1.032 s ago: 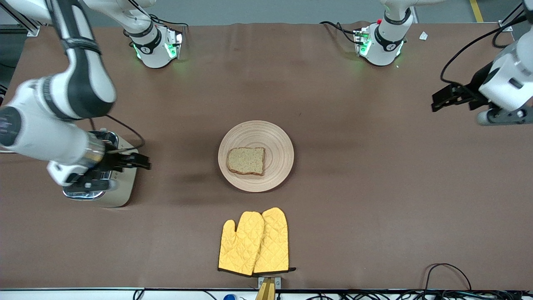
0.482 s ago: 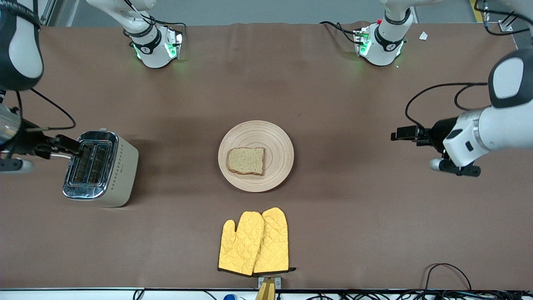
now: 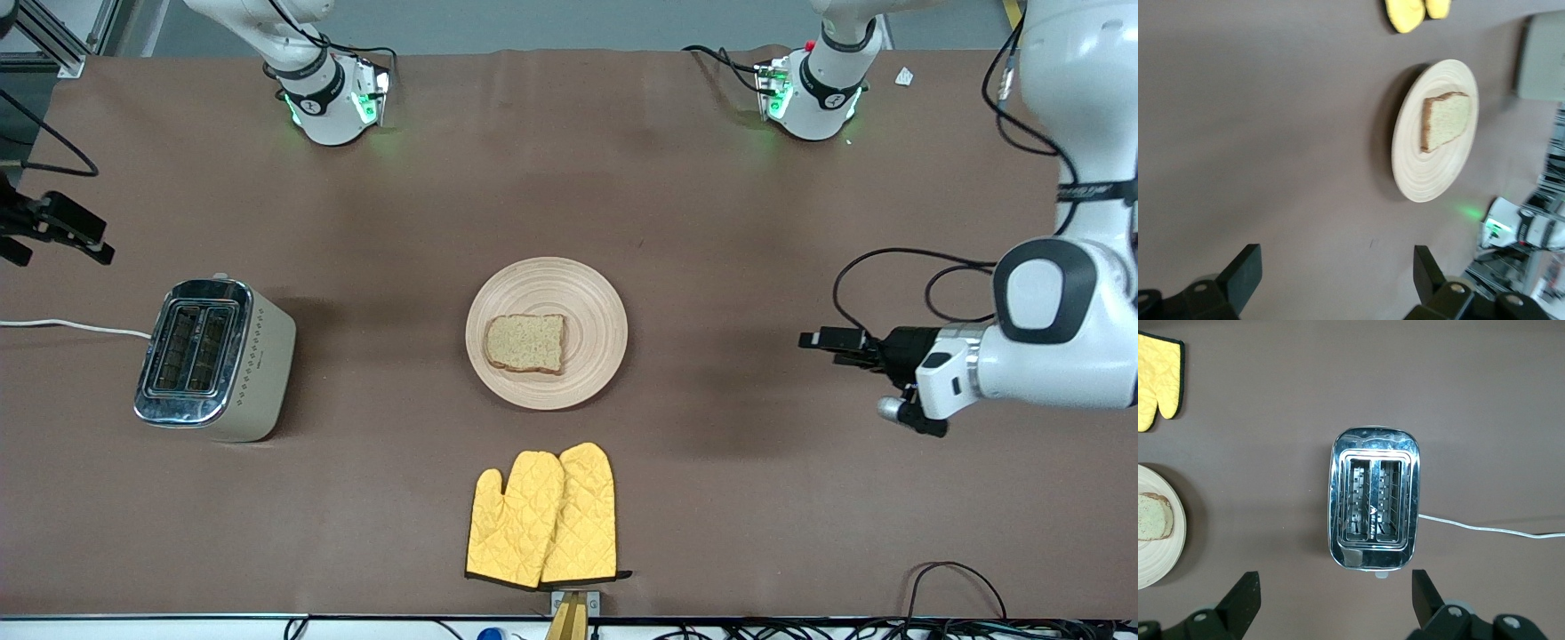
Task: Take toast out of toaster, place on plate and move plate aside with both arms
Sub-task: 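Reach the left gripper toward the rim of the wooden plate, then close the left gripper on the plate rim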
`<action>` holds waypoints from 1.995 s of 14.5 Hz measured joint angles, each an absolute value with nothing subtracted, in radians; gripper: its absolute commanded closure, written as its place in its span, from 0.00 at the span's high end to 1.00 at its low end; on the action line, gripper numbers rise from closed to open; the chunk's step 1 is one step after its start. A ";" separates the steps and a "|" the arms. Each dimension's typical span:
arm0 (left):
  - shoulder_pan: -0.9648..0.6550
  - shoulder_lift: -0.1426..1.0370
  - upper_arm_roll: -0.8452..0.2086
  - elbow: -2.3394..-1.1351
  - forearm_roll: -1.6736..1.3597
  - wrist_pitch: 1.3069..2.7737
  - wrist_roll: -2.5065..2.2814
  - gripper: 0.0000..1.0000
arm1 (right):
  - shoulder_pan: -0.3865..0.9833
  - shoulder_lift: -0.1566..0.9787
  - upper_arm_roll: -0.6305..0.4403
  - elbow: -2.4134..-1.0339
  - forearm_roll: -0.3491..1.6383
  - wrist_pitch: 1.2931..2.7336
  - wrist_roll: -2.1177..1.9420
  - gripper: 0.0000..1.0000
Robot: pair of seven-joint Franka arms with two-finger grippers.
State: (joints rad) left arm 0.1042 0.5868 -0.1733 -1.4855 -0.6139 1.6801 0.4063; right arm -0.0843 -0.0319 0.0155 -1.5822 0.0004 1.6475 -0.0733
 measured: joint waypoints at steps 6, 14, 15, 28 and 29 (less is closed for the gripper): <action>0.119 0.718 -0.201 -1.594 -0.814 1.822 0.730 0.94 | -0.080 -0.048 0.003 -1.588 0.000 1.617 -0.071 1.00; -0.011 0.746 -0.273 -1.681 -0.966 1.981 0.837 0.71 | -0.083 -0.049 -0.006 -1.591 0.000 1.580 -0.046 1.00; -0.019 0.753 -0.273 -1.689 -0.993 1.986 0.839 0.71 | -0.082 -0.049 -0.005 -1.591 0.000 1.579 -0.046 1.00; -0.154 0.839 -0.274 -1.777 -1.356 2.111 1.074 0.33 | -0.081 -0.049 0.002 -1.591 0.000 1.578 -0.045 1.00; -0.160 0.840 -0.274 -1.777 -1.368 2.117 1.074 0.29 | -0.081 -0.049 0.002 -1.591 0.000 1.578 -0.045 1.00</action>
State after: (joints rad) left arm -0.1596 0.8401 -0.2741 -1.7772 -1.3679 2.1170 1.0744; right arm -0.0812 -0.0488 0.0021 -1.5906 0.0002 1.5783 -0.0453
